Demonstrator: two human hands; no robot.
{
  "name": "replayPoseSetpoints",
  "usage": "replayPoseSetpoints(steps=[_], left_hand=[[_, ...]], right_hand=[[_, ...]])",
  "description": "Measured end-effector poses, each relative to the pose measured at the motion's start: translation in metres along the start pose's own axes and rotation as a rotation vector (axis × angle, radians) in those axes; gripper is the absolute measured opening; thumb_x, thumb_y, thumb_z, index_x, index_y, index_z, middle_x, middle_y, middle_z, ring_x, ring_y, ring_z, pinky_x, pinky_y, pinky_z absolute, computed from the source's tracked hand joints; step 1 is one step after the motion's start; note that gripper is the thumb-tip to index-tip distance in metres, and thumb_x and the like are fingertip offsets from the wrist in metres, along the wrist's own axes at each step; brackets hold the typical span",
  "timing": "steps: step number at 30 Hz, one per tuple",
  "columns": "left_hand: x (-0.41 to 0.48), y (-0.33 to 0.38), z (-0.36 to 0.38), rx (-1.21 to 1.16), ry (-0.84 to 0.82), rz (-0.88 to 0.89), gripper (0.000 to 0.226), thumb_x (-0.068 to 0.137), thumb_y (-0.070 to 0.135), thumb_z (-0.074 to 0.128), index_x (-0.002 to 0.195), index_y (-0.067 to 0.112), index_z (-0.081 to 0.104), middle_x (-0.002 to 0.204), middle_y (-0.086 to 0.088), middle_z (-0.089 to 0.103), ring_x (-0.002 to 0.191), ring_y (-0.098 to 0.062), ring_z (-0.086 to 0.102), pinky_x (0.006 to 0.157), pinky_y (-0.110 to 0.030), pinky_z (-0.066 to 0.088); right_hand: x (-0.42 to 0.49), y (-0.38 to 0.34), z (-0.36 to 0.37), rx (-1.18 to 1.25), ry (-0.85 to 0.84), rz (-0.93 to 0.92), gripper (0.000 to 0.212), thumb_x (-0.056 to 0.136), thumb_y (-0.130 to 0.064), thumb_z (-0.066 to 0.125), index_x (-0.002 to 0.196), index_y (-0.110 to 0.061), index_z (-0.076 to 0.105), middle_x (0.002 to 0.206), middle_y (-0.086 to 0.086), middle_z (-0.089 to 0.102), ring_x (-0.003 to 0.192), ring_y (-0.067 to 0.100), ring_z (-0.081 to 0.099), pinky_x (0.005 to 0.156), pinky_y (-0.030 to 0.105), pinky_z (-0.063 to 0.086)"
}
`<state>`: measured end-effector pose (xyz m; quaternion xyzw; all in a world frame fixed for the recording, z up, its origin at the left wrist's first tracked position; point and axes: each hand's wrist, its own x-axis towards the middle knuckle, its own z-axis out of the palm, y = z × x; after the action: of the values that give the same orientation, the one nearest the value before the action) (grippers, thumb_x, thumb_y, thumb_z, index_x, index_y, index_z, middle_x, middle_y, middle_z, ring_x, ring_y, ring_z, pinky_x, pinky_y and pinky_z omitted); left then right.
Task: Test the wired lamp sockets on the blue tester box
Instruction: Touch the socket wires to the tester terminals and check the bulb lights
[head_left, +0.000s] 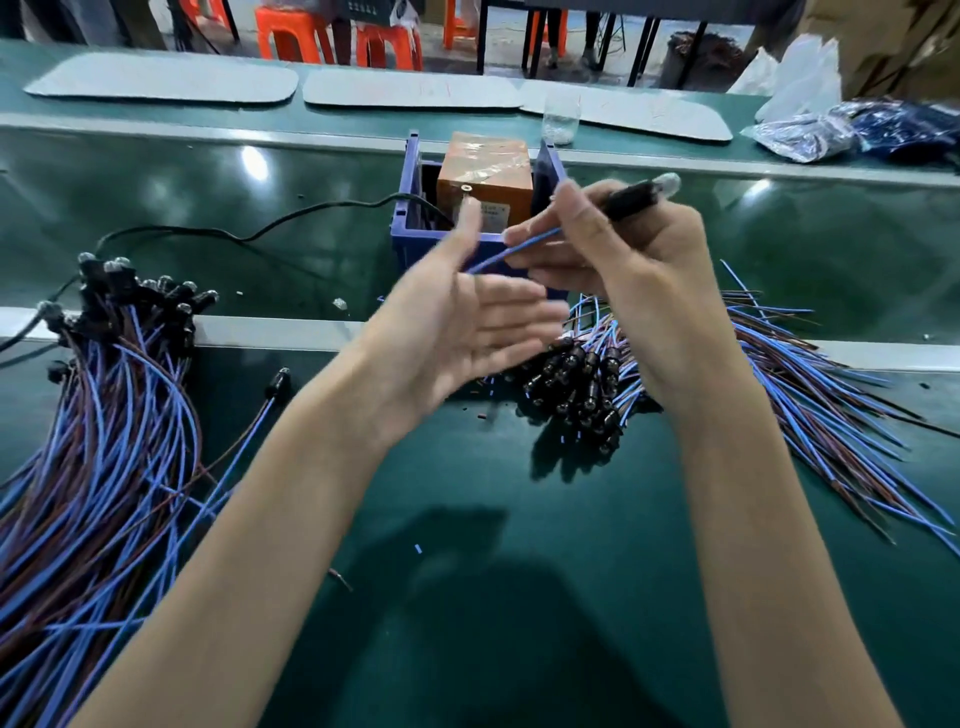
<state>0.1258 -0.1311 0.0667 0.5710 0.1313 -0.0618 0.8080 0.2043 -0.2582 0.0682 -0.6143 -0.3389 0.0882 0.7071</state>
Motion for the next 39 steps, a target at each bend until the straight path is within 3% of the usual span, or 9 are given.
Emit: replayPoseSetpoints(steps=[4, 9, 12, 17, 22, 26, 29, 32, 39], left_hand=[[0.004, 0.005, -0.009, -0.624, 0.192, 0.124, 0.064, 0.101, 0.049, 0.022, 0.104, -0.002, 0.06, 0.094, -0.016, 0.071, 0.091, -0.025, 0.068, 0.084, -0.03, 0.054], [0.003, 0.012, -0.023, -1.065, 0.444, 0.38, 0.05, 0.106, 0.028, 0.026, 0.076, 0.002, 0.055, 0.061, -0.009, 0.063, 0.062, -0.02, 0.065, 0.066, -0.027, 0.053], [0.002, 0.014, -0.031, -1.153, 0.517, 0.482, 0.045, 0.107, 0.026, 0.027, 0.072, 0.007, 0.05, 0.046, -0.001, 0.05, 0.041, -0.014, 0.053, 0.048, -0.02, 0.045], [0.0, 0.011, -0.033, -0.826, 0.468, 0.466, 0.044, 0.106, 0.034, 0.025, 0.068, 0.018, 0.041, 0.045, 0.009, 0.026, 0.034, -0.006, 0.02, 0.036, -0.017, 0.019], [0.002, 0.002, -0.014, -0.128, 0.288, 0.337, 0.041, 0.104, 0.035, 0.032, 0.066, 0.02, 0.039, 0.044, 0.01, 0.023, 0.036, -0.004, 0.015, 0.039, -0.02, 0.009], [0.003, -0.006, -0.008, 0.307, 0.226, 0.268, 0.043, 0.103, 0.036, 0.036, 0.065, 0.017, 0.045, 0.044, 0.012, 0.025, 0.037, -0.004, 0.018, 0.036, -0.015, 0.015], [0.005, -0.01, -0.007, 0.462, 0.187, 0.244, 0.044, 0.103, 0.035, 0.038, 0.065, 0.017, 0.051, 0.044, 0.013, 0.027, 0.039, -0.004, 0.021, 0.036, -0.014, 0.019], [0.006, -0.013, -0.006, 0.545, 0.152, 0.231, 0.045, 0.103, 0.034, 0.039, 0.064, 0.017, 0.055, 0.045, 0.011, 0.028, 0.039, -0.005, 0.021, 0.037, -0.014, 0.019], [0.007, -0.016, -0.008, 0.697, 0.125, 0.206, 0.047, 0.101, 0.035, 0.042, 0.063, 0.017, 0.062, 0.043, 0.012, 0.028, 0.04, -0.004, 0.025, 0.038, -0.015, 0.022]], right_hand=[[0.001, -0.007, -0.004, 0.167, 0.087, 0.005, 0.033, 0.102, -0.021, 0.042, 0.074, -0.014, 0.058, 0.081, 0.006, 0.075, 0.084, 0.023, 0.072, 0.074, 0.03, 0.055], [0.004, -0.011, -0.022, 0.39, 0.275, 0.087, 0.032, 0.103, -0.019, 0.036, 0.073, -0.013, 0.046, 0.061, 0.003, 0.062, 0.068, 0.022, 0.067, 0.07, 0.03, 0.053], [0.007, -0.013, -0.032, 0.487, 0.377, 0.088, 0.032, 0.102, -0.014, 0.036, 0.072, -0.012, 0.044, 0.055, 0.001, 0.043, 0.052, 0.016, 0.044, 0.058, 0.024, 0.04], [0.008, -0.014, -0.037, 0.435, 0.418, 0.114, 0.033, 0.1, -0.007, 0.036, 0.068, -0.011, 0.044, 0.049, -0.005, 0.029, 0.043, 0.01, 0.024, 0.05, 0.022, 0.029], [0.003, -0.012, -0.031, 0.242, 0.356, 0.169, 0.027, 0.097, -0.011, 0.046, 0.071, -0.011, 0.055, 0.051, -0.008, 0.027, 0.042, 0.005, 0.018, 0.036, 0.017, 0.016], [0.0, -0.01, -0.03, 0.072, 0.282, 0.156, 0.017, 0.092, -0.011, 0.06, 0.075, -0.009, 0.065, 0.05, -0.009, 0.033, 0.044, 0.005, 0.022, 0.036, 0.017, 0.019], [0.0, -0.007, -0.027, -0.026, 0.19, 0.195, 0.008, 0.088, -0.012, 0.067, 0.085, -0.006, 0.07, 0.057, -0.003, 0.035, 0.046, 0.006, 0.024, 0.037, 0.016, 0.02], [0.0, -0.002, -0.022, -0.065, 0.104, 0.258, 0.016, 0.086, -0.016, 0.07, 0.094, -0.002, 0.069, 0.059, -0.002, 0.04, 0.043, 0.004, 0.026, 0.036, 0.014, 0.02], [0.002, 0.004, -0.012, -0.069, 0.062, 0.293, 0.008, 0.089, -0.009, 0.066, 0.081, -0.011, 0.066, 0.064, -0.005, 0.062, 0.039, 0.0, 0.031, 0.036, 0.011, 0.023]])
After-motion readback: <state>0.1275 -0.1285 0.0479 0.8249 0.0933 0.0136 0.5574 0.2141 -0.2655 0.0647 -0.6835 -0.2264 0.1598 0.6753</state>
